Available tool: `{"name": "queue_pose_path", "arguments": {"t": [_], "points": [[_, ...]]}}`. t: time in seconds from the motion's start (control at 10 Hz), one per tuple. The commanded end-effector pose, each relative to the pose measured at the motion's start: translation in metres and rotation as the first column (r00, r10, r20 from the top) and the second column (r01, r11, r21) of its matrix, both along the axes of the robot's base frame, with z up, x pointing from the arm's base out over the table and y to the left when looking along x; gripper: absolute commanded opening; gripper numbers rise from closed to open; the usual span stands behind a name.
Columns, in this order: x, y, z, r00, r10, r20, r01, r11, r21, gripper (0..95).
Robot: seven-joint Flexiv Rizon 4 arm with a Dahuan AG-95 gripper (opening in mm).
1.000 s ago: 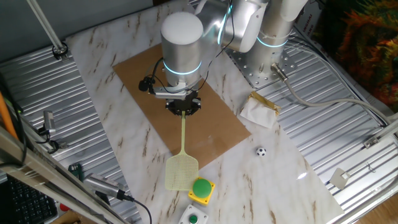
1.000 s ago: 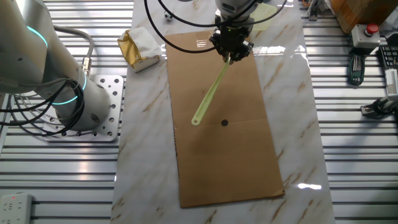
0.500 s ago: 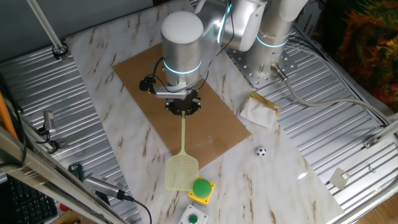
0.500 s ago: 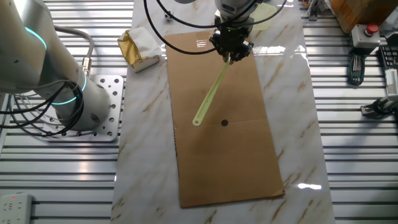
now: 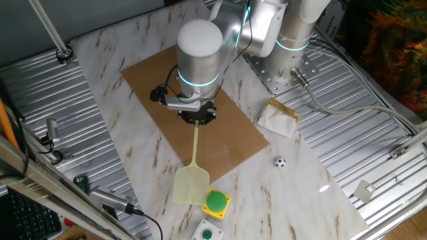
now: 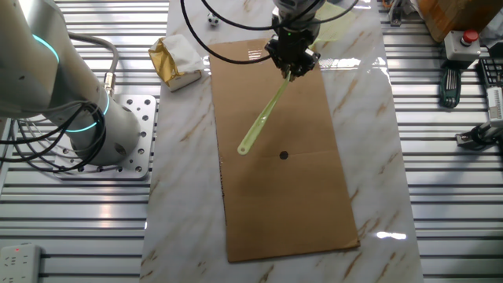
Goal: Swat with a flyswatter
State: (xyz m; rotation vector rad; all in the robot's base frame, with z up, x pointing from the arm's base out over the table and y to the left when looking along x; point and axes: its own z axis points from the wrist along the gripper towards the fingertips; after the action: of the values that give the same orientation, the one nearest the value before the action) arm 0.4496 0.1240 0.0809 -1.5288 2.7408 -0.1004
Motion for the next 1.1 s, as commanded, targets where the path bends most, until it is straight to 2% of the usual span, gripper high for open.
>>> {"name": "queue_pose_path", "arguments": {"t": [0.1,0.4,0.8,1.0,1.1], "points": [[-0.001,-0.001,0.0,1.0,-0.001,0.026,0.001,1.0,0.01,0.0],[-0.001,-0.001,0.0,0.999,-0.008,0.033,0.008,1.0,0.008,0.0],[-0.001,-0.006,0.0,0.999,0.019,0.026,-0.019,1.0,0.002,0.0],[-0.002,-0.028,-0.001,0.996,0.089,0.019,-0.089,0.996,-0.005,0.0],[0.0,-0.052,0.001,0.991,0.134,0.014,-0.134,0.991,0.009,0.0]]}}
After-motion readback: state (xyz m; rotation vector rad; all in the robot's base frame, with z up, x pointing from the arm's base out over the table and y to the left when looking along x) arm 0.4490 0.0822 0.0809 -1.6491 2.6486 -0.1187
